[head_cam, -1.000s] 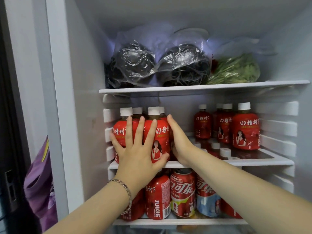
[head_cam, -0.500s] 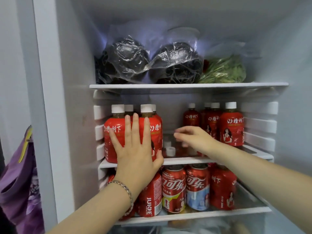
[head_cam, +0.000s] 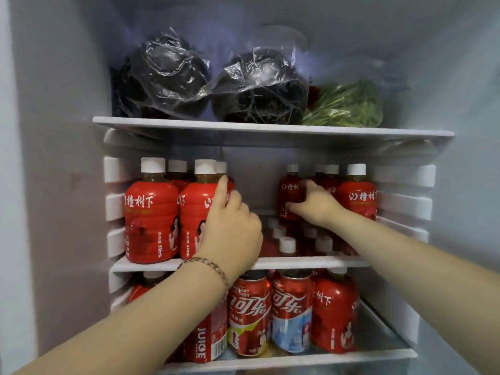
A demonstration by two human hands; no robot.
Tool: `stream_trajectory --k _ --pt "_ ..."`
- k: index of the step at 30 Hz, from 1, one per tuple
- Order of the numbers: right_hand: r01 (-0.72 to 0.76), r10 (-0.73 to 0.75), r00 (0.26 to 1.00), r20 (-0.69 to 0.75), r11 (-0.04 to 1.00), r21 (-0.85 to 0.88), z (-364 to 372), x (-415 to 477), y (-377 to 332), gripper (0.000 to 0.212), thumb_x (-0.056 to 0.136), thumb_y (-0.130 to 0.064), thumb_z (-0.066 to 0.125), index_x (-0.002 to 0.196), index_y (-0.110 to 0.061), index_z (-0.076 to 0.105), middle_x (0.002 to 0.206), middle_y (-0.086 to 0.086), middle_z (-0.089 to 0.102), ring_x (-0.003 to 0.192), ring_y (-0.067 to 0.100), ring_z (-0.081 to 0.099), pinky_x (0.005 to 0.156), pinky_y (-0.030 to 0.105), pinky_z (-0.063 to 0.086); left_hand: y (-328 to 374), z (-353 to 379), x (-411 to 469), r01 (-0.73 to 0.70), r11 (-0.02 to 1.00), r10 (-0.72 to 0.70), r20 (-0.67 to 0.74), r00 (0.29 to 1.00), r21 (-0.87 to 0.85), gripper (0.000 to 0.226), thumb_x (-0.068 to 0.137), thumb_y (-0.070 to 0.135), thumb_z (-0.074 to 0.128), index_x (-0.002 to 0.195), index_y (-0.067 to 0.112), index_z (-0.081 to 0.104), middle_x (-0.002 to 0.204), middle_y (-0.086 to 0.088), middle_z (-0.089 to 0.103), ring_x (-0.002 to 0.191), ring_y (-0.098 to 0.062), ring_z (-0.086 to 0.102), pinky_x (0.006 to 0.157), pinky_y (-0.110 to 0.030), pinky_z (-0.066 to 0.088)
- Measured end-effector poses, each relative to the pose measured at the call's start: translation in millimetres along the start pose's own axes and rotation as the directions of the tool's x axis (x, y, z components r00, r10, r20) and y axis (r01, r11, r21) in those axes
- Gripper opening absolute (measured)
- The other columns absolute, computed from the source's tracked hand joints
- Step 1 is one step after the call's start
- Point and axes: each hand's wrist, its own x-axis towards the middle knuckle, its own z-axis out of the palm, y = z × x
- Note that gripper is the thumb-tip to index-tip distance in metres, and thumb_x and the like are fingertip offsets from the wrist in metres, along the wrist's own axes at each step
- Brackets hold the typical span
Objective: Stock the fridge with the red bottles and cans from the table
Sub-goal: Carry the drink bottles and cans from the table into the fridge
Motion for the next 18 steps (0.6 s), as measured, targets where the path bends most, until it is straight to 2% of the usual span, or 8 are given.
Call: stream_trajectory --k 3,6,9,12,14,15,17,18 --pt "-0.053 0.053 0.998 0.031 0.999 0.001 17.8 35.3 0.6 0.092 0.085 -0.036 0.065 0.15 -0.006 0.006 0.15 0.023 0.023 0.137 0.034 0.03 0.109 0.032 0.031 1.9 -2.8 8.2 -0.034 0.997 0.03 0.052 0.998 0.072 0.037 0.095 0.026 0.035 0.12 0.012 0.057 0.125 -0.011 0.051 0.126 -0.034 0.031 0.11 -0.057 -0.013" --pt "-0.038 0.038 0.999 -0.002 0.998 0.058 31.2 65.2 2.6 0.1 0.088 -0.035 0.062 0.149 -0.003 -0.011 0.153 0.025 0.013 0.142 0.036 0.017 0.114 0.034 0.024 4.8 -5.2 17.4 -0.042 0.989 0.026 0.12 0.992 0.139 0.04 0.094 0.018 0.039 0.133 0.009 0.045 0.141 -0.018 0.031 0.133 -0.038 0.021 0.11 -0.058 -0.007" --pt "-0.057 0.064 0.996 -0.061 0.993 0.103 42.6 86.4 4.5 0.1 0.087 -0.034 0.064 0.149 0.0 -0.007 0.153 0.024 0.017 0.142 0.036 0.019 0.114 0.036 0.021 7.1 -6.1 19.5 -0.034 0.979 -0.007 0.199 0.98 0.203 0.049 0.095 0.023 0.039 0.142 0.01 0.032 0.152 -0.021 0.006 0.139 -0.042 0.006 0.109 -0.059 -0.009" --pt "-0.042 0.063 0.996 -0.066 0.96 0.275 52.8 99.1 13.4 0.088 0.076 -0.031 0.076 0.143 0.002 0.029 0.146 0.018 0.036 0.134 0.03 0.036 0.102 0.026 0.035 8.1 -4.4 20.2 0.002 0.98 -0.043 0.205 0.978 0.198 0.045 0.098 0.025 0.033 0.14 0.011 0.035 0.154 -0.021 0.0 0.14 -0.041 0.001 0.109 -0.057 -0.012" --pt "-0.026 0.045 0.998 -0.041 0.927 0.375 60.0 104.3 18.4 0.075 0.07 -0.032 0.08 0.13 0.0 0.049 0.133 0.015 0.054 0.12 0.028 0.053 0.091 0.026 0.044 7.5 0.4 20.7 0.055 0.982 -0.089 0.183 0.979 0.181 0.041 0.098 0.027 0.034 0.136 0.012 0.043 0.154 -0.021 0.005 0.14 -0.04 0.005 0.11 -0.054 -0.012" --pt "-0.019 0.035 0.999 -0.031 0.912 0.409 63.2 106.0 18.9 0.072 0.068 -0.033 0.081 0.127 -0.002 0.053 0.129 0.014 0.057 0.116 0.027 0.057 0.091 0.028 0.047 7.2 3.5 19.9 0.064 0.984 -0.086 0.129 0.988 0.165 0.039 0.095 0.029 0.044 0.129 0.012 0.052 0.151 -0.025 0.015 0.138 -0.042 0.014 0.111 -0.054 -0.007" --pt "0.001 -0.012 1.0 0.019 0.886 0.464 66.5 106.0 14.8 0.068 0.068 -0.03 0.081 0.126 -0.005 0.055 0.125 0.012 0.061 0.113 0.026 0.059 0.09 0.029 0.049 4.6 7.4 19.2 0.081 0.985 -0.086 0.031 0.996 0.154 0.031 0.068 0.028 0.076 0.092 0.009 0.073 0.128 -0.03 0.05 0.118 -0.047 0.047 0.108 -0.05 0.014" --pt "0.019 -0.057 0.996 0.063 0.871 0.49 68.8 105.3 10.8 0.064 0.07 -0.027 0.081 0.125 -0.005 0.056 0.123 0.011 0.062 0.112 0.025 0.06 0.089 0.028 0.049 2.8 8.9 19.4 0.081 0.988 -0.084 0.022 0.996 0.13 0.028 0.053 0.025 0.083 0.073 0.007 0.074 0.113 -0.028 0.061 0.104 -0.046 0.057 0.103 -0.048 0.022"
